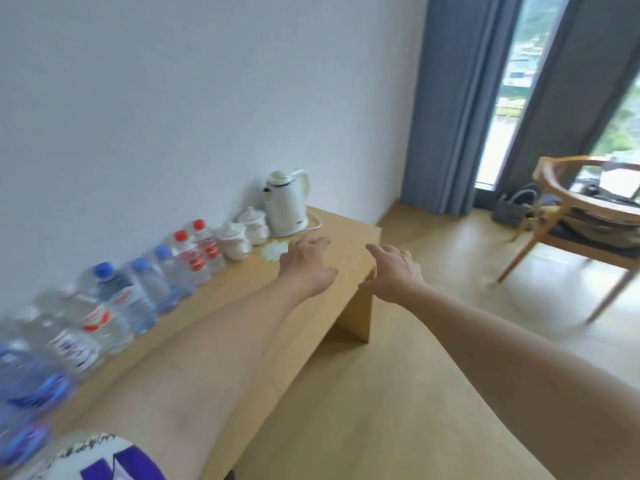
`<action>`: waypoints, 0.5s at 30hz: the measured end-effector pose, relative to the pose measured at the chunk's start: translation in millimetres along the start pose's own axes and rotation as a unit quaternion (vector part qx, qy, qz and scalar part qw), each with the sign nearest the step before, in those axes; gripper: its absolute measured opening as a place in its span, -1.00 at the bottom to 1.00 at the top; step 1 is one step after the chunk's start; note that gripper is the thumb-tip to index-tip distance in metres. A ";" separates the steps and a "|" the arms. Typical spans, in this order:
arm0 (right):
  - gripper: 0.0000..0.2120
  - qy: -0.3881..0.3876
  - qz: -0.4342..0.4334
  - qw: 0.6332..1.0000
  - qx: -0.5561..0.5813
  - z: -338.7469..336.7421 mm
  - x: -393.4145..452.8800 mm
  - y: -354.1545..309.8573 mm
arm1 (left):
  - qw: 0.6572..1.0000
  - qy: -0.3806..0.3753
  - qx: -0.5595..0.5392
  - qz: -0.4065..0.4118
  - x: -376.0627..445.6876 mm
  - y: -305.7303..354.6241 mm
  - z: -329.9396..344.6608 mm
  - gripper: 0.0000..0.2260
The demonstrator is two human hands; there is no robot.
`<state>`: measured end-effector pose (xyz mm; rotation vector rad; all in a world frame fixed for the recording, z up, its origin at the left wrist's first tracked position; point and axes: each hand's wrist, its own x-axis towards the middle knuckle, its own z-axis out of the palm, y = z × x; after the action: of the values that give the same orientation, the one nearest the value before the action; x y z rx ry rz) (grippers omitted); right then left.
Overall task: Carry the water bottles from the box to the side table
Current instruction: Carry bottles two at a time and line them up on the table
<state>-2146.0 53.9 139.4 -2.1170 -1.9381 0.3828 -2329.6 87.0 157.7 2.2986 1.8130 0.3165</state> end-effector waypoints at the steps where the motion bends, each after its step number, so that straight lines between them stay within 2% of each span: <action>1: -0.24 0.005 0.018 1.000 0.001 -9.3 -0.5 30.4 | 1.000 -0.010 -0.001 0.014 9.1 30.1 11.4 -0.39; 8: -0.17 0.028 0.149 0.988 -0.019 -71.8 -20.3 218.9 | 0.991 -0.058 -0.029 0.118 58.6 230.8 81.5 -0.39; 15: -0.16 0.055 0.298 0.953 0.005 -107.8 -62.4 369.1 | 0.967 -0.130 -0.044 0.212 77.7 396.0 159.5 -0.37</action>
<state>-1769.2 -40.9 111.9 -2.6218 -1.1977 0.3656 -1897.7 68.2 120.8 2.5089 1.1550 0.1414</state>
